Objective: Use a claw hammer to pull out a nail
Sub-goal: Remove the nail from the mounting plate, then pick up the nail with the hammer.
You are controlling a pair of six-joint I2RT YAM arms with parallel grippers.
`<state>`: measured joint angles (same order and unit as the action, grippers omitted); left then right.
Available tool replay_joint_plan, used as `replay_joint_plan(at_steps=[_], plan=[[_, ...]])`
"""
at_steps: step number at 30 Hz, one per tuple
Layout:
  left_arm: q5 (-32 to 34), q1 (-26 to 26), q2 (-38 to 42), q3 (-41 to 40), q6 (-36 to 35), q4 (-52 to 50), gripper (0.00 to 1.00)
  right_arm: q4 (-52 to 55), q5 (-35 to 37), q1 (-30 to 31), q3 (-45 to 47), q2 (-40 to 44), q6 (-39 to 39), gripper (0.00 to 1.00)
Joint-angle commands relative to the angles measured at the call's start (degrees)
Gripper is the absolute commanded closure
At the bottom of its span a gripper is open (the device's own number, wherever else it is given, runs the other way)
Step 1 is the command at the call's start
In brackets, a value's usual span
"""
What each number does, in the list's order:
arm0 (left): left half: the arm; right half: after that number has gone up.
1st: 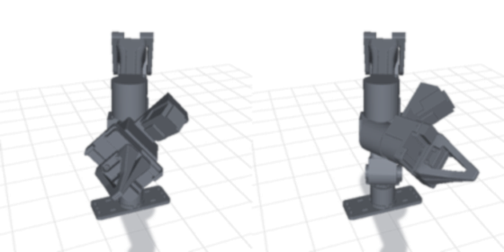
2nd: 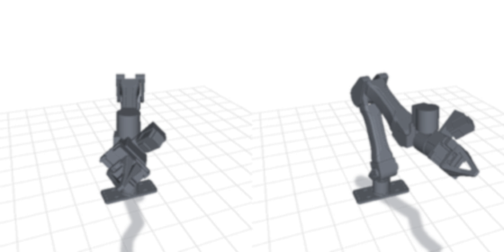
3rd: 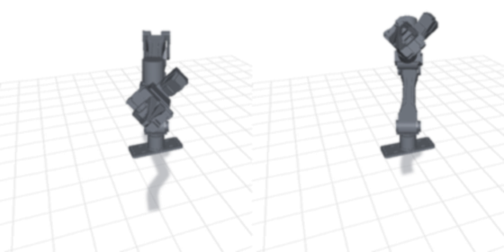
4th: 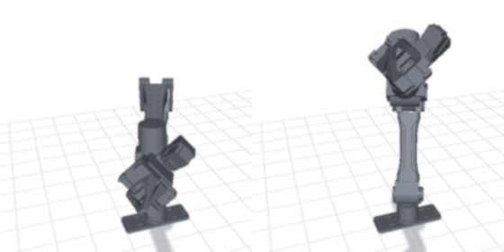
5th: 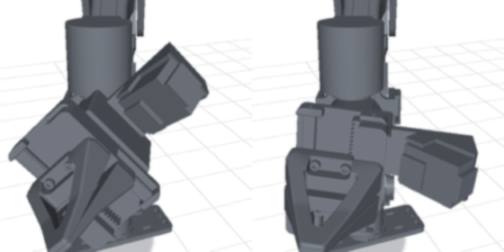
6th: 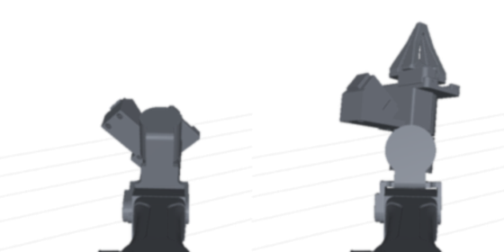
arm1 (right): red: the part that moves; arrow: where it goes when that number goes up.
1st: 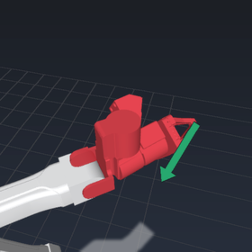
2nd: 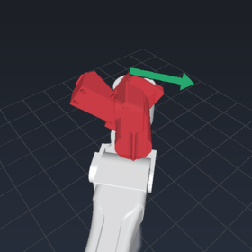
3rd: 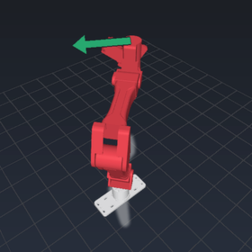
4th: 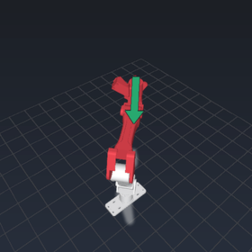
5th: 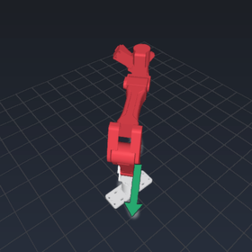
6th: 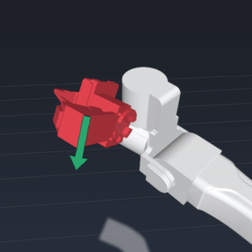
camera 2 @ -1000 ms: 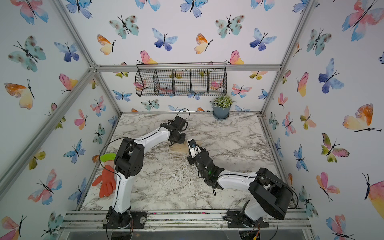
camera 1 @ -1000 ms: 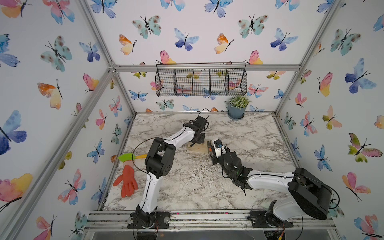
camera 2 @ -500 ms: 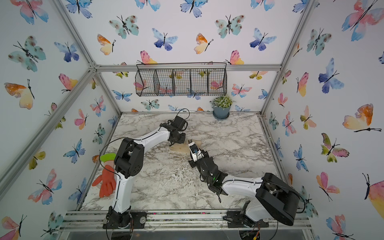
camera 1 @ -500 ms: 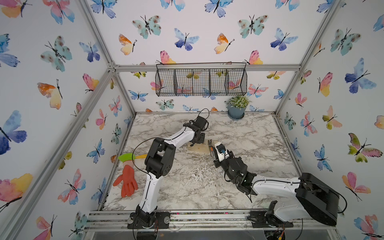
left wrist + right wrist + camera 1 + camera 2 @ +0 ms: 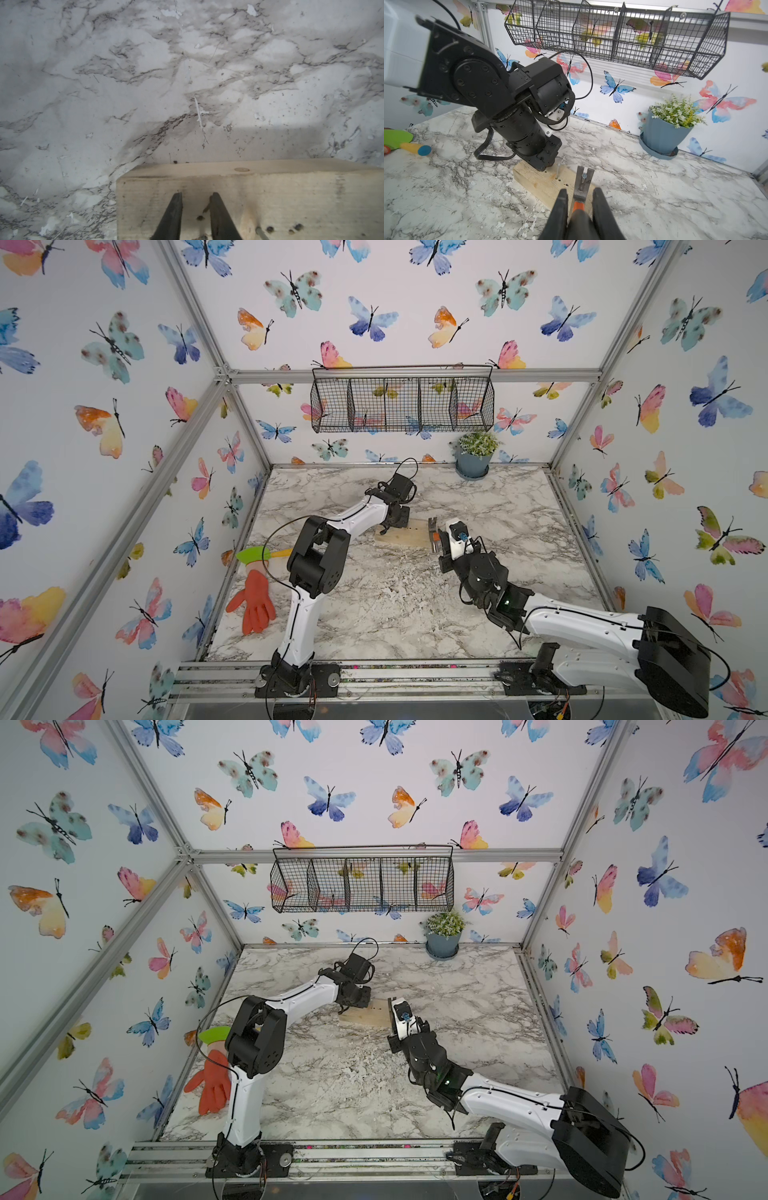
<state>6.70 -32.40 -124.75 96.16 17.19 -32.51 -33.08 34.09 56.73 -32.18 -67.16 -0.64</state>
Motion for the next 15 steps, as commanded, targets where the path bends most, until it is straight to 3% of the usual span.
replay_joint_plan(at_steps=[1, 9, 15], plan=[[-2.6, 0.5, -7.2, -5.4, 1.1, -11.3, 0.67, 6.8, 0.3, -0.7, -4.2, 3.6, -6.8, 0.97], [-3.2, 0.1, -1.7, -0.9, 1.1, -12.7, 0.50, 22.9, -4.1, -3.4, -8.6, 7.6, -15.7, 0.97], [-4.0, -0.4, 2.3, 1.1, 1.0, -12.8, 0.45, 28.5, -9.1, -6.3, -11.4, 9.0, -18.8, 0.97]])
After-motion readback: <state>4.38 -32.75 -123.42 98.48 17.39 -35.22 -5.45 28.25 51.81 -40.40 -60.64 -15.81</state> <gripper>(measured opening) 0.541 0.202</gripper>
